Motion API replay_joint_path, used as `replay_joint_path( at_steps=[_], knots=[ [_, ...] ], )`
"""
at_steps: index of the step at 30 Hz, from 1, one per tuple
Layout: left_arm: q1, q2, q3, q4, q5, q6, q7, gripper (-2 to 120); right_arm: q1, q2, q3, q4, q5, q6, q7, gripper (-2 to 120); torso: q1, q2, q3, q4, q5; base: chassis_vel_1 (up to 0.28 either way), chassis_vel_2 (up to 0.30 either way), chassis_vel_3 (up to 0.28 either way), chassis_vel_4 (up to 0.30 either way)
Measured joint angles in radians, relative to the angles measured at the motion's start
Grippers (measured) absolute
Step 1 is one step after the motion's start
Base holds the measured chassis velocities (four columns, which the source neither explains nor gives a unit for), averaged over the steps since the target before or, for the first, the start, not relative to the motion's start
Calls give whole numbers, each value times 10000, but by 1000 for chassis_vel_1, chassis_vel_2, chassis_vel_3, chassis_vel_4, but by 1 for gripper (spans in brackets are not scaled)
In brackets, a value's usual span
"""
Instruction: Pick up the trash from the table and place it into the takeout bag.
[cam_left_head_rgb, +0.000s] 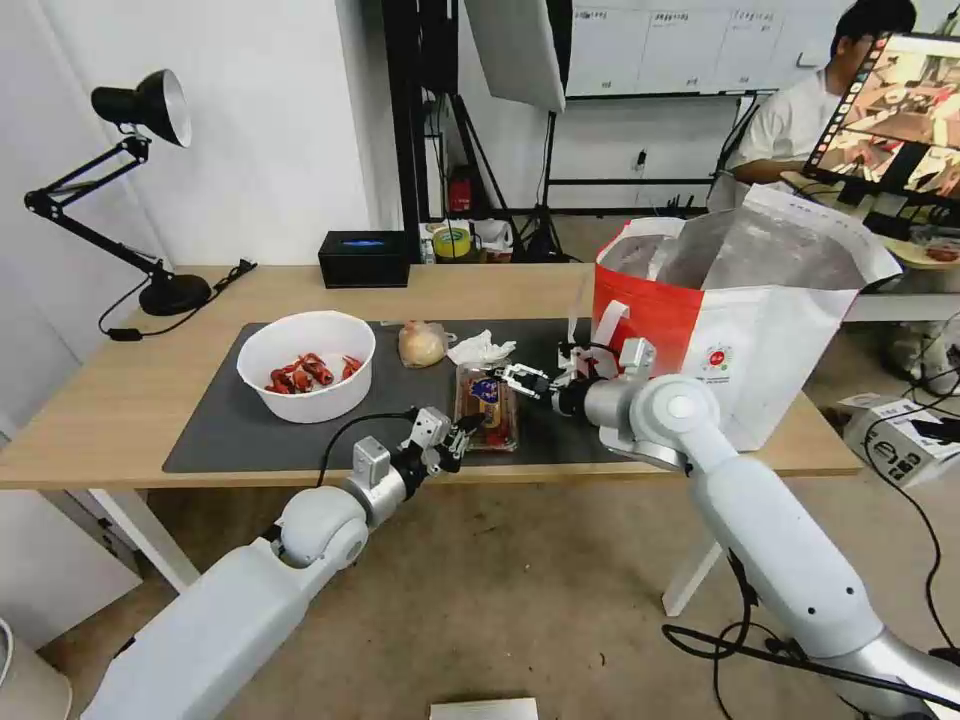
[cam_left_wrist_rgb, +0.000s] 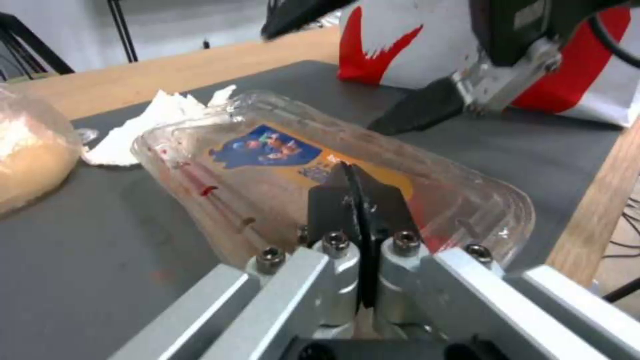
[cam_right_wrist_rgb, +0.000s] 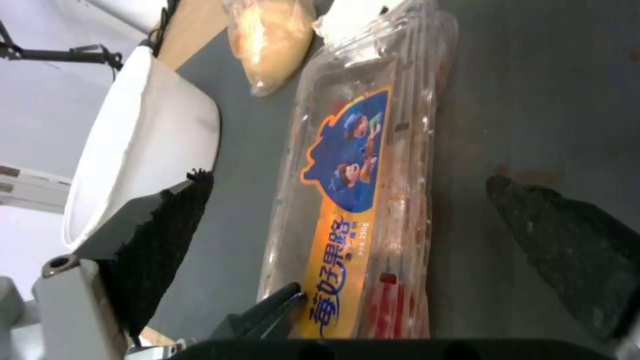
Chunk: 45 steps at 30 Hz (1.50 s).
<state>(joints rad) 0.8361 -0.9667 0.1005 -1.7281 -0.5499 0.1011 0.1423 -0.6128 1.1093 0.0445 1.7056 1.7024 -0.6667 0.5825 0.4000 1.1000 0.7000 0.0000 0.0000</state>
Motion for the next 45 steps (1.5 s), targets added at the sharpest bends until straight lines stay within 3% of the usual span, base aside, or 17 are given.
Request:
replay_joint_path(
  at_steps=[30, 32, 34, 36, 45],
  knots=[
    [110, 29, -88, -331, -227, -132, -31, 0, 1095, 816, -743, -1579, 296, -555, 194, 97, 0, 0, 0, 0, 0, 0, 0, 0, 0],
    [111, 34, -83, -342, -227, -145, -30, 0, 1117, 835, -770, -1623, 304, -555, 241, 94, 0, 0, 0, 0, 0, 0, 0, 0, 0],
    [142, 55, -90, -390, -228, -170, -30, 0, 1165, 872, -835, -1692, 437, -553, 499, 81, -1, 0, -1, 0, 0, 0, 0, 0, 0],
    [147, 63, -102, -400, -233, -181, -29, 0, 1177, 881, -848, -1718, 510, -552, 588, 78, -1, 0, -1, 0, -1, 0, 0, 0, 0],
    [237, 99, -199, -502, -331, -313, -29, 0, 1281, 836, -949, -1777, 807, -555, 865, 41, -1, 1, -1, 1, 0, 0, 0, 0, 0]
  ],
)
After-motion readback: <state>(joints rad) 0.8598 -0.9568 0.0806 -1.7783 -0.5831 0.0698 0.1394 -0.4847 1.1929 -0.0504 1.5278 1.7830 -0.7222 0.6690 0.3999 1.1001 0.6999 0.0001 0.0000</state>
